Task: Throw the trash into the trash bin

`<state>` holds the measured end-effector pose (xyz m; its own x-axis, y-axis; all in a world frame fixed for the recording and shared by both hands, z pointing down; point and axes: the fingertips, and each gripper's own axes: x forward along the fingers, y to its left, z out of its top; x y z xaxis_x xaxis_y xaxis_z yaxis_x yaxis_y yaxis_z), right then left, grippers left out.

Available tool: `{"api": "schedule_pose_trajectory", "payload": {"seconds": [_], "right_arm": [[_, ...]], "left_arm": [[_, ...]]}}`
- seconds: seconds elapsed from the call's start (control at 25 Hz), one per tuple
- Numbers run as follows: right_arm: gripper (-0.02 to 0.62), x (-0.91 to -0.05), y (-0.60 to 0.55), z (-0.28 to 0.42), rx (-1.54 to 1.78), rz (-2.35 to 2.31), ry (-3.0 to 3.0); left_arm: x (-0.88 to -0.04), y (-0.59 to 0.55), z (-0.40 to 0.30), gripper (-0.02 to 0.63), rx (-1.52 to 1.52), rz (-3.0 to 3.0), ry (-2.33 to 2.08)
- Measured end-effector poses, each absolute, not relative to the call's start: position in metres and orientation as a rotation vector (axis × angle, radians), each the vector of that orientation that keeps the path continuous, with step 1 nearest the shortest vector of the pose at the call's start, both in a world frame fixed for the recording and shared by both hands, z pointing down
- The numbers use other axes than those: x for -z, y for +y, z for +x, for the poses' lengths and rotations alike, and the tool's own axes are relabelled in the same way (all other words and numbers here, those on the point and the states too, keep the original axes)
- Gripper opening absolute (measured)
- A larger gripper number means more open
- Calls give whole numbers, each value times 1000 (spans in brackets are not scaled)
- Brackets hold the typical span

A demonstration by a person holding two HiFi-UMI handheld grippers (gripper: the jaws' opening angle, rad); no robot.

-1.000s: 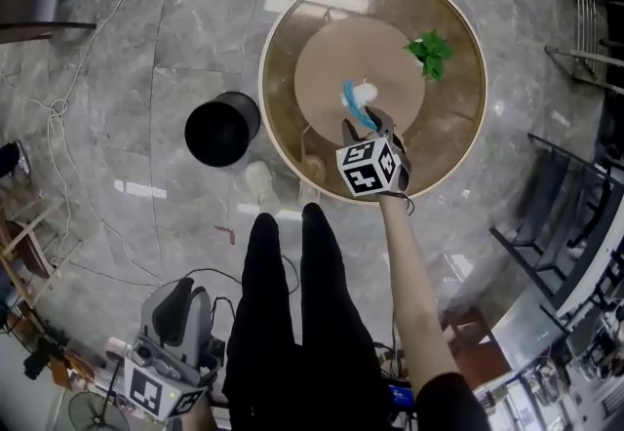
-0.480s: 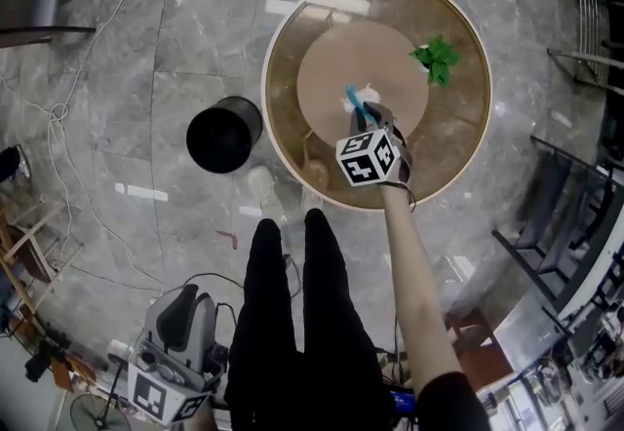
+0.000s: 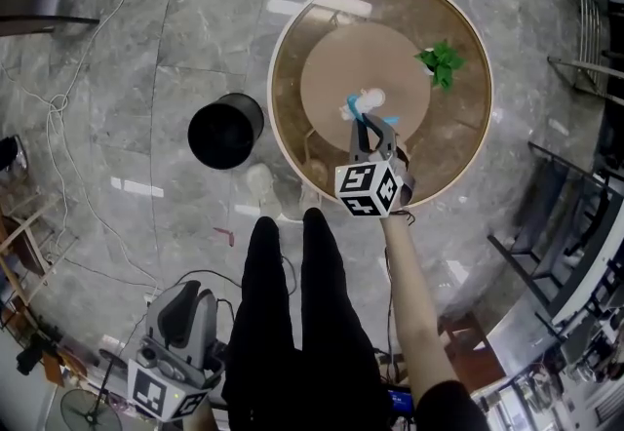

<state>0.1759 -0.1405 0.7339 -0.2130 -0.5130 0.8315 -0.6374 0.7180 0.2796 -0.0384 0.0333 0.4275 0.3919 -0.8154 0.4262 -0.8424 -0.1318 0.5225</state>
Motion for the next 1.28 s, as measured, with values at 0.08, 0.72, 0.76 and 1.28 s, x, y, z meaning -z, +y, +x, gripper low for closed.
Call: {"api": "schedule_pose_trajectory", "payload": {"seconds": [0.08,0.72,0.76,1.28], "right_arm": [[31,-716,-125,151,-130,861,-1935],[31,-711,-6,-68,83,253,-2175],[31,-717,-2,-77,99,218,-2169],[125,-773,41,-163,150,-72,-2050]], "left_arm": [[-426,35,-38,61,-33,1936,-1425],[-420,92,-105,61,100,1717,-1673],[-422,99,-112,61,112,1687,-1696],[-437,165,-197,61,318,1406,-1902]]}}
